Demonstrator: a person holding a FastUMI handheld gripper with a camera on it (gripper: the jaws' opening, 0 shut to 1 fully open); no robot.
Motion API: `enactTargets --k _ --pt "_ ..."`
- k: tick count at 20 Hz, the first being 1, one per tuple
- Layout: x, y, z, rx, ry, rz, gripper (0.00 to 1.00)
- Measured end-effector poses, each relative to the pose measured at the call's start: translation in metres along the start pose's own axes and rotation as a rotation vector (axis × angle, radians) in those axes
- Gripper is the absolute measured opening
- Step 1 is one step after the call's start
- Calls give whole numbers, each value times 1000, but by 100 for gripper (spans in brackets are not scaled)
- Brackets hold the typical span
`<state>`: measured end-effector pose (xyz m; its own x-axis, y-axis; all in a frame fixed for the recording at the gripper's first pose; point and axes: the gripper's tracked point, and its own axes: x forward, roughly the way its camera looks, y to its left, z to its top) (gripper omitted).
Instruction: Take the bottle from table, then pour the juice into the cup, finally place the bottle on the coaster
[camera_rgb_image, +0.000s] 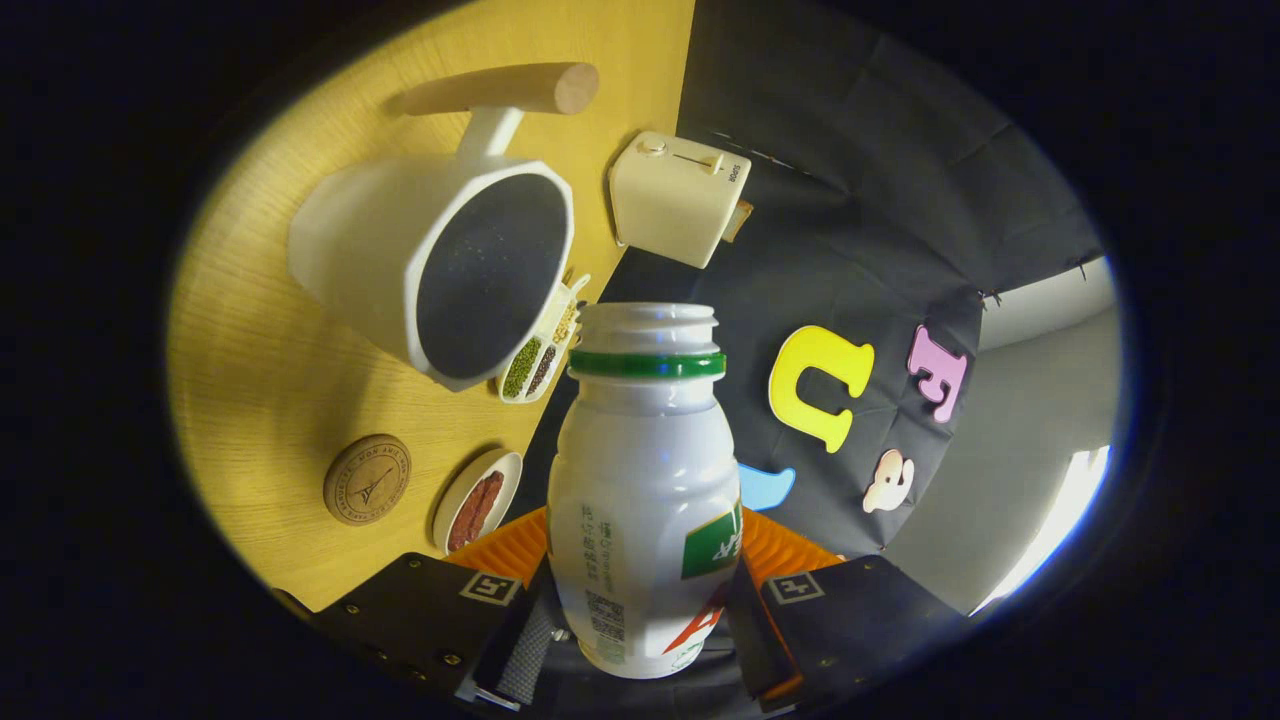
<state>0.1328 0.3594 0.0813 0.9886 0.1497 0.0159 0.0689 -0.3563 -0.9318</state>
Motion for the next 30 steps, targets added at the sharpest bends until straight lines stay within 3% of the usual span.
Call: enactTargets --k 4,8,12,17,24,30 --pt "-3 4 -9 231 -5 44 74" --pt "-12 11 -22 604 -34 98 74" --pt "-20 6 -53 911 -40 73 74" --pt "-31 11 -92 1159 -35 36 74" --pt "-19 41 -103 1594 -68 128 74" --pt "-9 48 -97 1790 -94 170 74"
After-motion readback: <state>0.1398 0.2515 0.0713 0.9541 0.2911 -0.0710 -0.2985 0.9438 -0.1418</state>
